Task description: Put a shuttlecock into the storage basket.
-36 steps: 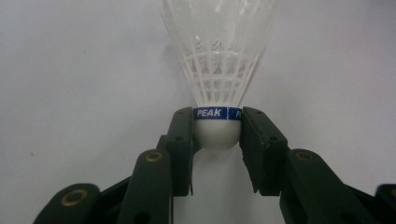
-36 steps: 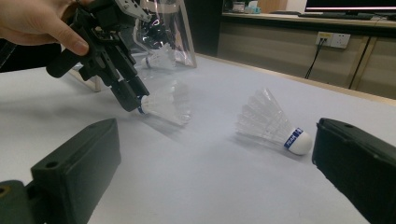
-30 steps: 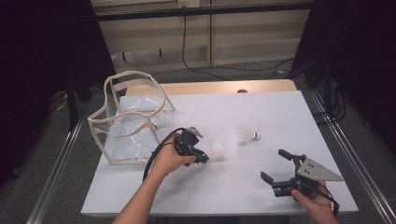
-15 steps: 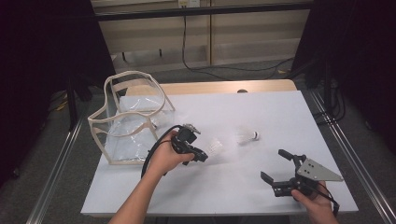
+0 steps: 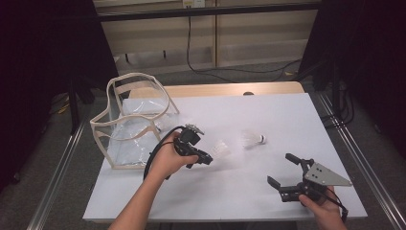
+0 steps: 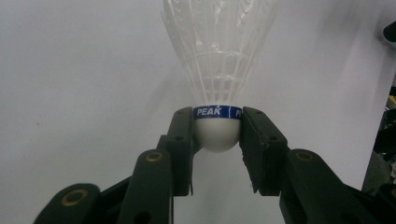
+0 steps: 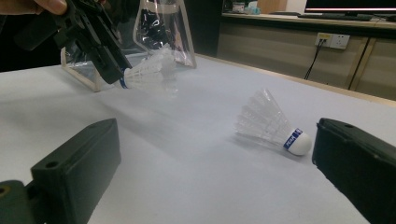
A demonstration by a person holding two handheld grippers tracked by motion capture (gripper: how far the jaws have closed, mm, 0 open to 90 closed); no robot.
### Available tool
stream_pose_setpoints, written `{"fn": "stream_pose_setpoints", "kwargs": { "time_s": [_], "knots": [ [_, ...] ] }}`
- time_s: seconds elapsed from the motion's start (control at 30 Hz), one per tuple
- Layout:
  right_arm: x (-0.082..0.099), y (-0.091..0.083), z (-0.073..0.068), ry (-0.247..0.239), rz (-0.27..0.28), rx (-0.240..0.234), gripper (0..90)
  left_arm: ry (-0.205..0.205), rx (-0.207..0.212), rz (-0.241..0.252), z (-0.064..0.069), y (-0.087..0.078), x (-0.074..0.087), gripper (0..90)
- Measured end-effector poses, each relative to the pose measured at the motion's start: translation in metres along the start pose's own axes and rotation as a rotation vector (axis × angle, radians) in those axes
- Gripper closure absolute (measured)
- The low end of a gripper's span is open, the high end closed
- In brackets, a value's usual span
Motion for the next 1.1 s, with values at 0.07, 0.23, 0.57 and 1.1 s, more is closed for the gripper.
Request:
{"fn": "stream_pose_setpoints", "kwargs": {
  "time_s": [0.07,0.23,0.57,1.1],
  "knots": [
    [0.000,0.000,0.000,0.000,0.000,0.000,0.7,-0.001,-0.001,0.003,0.001,-0.003,-0.001,65.8],
    [0.000,0.000,0.000,0.000,0.000,0.000,0.7,-0.003,0.004,0.001,0.004,-0.009,-0.004,65.8],
    [0.000,0.000,0.000,0.002,0.000,-0.001,0.7,0.001,0.007,0.007,0.007,-0.019,-0.011,65.8],
    [0.000,0.000,0.000,0.000,0.001,0.000,0.7,-0.014,0.010,0.004,0.011,-0.035,-0.018,65.8]
  ]
}}
Point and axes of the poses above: each handheld gripper's, and its own axes: y roughly forward along the jaws, x roughly out of its underside, z roughly to its right, the point moved 8 cm from there along y, roughly forward along the jaws, and after that the axes turned 1 degree about x, right-handed, at the moved point
